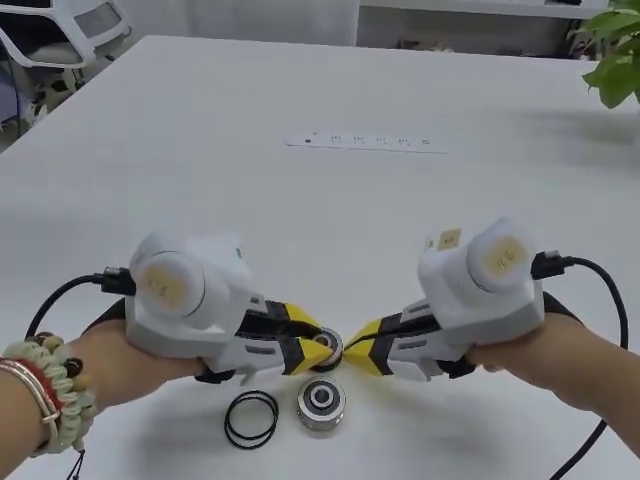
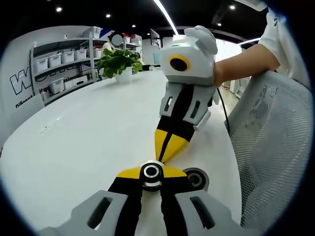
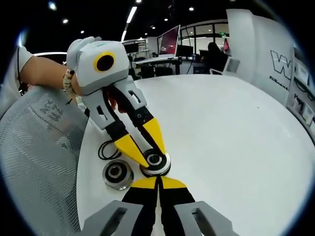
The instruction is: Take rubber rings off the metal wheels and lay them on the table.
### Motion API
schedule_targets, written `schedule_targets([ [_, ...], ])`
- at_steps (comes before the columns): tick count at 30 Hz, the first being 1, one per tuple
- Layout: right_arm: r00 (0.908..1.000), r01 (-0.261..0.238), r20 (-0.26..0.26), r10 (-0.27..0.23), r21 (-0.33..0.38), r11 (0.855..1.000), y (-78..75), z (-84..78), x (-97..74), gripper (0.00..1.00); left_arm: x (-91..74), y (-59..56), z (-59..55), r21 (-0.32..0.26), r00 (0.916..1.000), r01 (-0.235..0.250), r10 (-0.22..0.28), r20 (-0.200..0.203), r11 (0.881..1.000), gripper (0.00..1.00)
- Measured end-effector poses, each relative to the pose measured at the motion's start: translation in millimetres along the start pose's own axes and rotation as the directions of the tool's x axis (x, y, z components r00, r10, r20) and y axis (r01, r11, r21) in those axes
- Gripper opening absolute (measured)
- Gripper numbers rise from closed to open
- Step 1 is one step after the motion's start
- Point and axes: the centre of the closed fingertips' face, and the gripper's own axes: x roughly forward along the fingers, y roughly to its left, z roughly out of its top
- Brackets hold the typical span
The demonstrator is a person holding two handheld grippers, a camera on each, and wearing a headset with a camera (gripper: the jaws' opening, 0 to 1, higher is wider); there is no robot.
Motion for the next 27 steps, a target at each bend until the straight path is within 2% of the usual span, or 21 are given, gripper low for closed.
schedule_targets([
  [2,0.9999,-0.009,-0.009,0.009,0.005,1.000,1.3,-2.8,-0.1,0.00,0.0,0.1,0.0,0.002,1.0000,0.001,-0.001,0.000,1.000,0.08],
  [5,0.9999,-0.010,0.000,0.010,0.025,1.000,0.6,-2.6,-0.4,0.10,0.1,0.0,0.0,0.003,1.0000,0.002,-0.002,0.001,1.000,0.08],
  [10,0.9999,-0.008,0.013,0.008,0.003,1.000,2.9,2.5,5.9,0.25,0.1,-0.1,0.3,0.003,1.0000,0.003,-0.003,0.003,1.000,0.08],
  [12,0.9999,0.012,0.010,-0.012,0.008,1.000,0.3,2.8,9.9,0.31,0.0,0.0,0.3,0.003,1.0000,0.003,-0.003,0.004,1.000,0.08],
  [19,0.9992,0.020,0.035,-0.020,0.003,1.000,0.4,8.7,12.1,0.30,-0.1,-0.1,0.2,0.003,1.0000,0.004,-0.004,0.007,1.000,0.08],
  [22,0.9993,0.004,0.036,-0.004,0.013,1.000,3.4,8.3,12.6,0.26,0.0,-0.2,0.0,0.004,1.0000,0.004,-0.005,0.007,1.000,0.08],
  [24,0.9993,0.011,0.035,-0.011,0.007,1.000,2.0,8.4,11.8,0.22,-0.1,-0.4,0.0,0.008,1.0000,0.005,-0.005,0.006,1.000,0.08],
  [27,0.9992,-0.003,0.040,0.001,0.042,0.999,1.8,8.5,9.2,0.21,-0.1,-0.4,0.1,0.011,1.0000,0.004,-0.004,0.003,1.000,0.08],
])
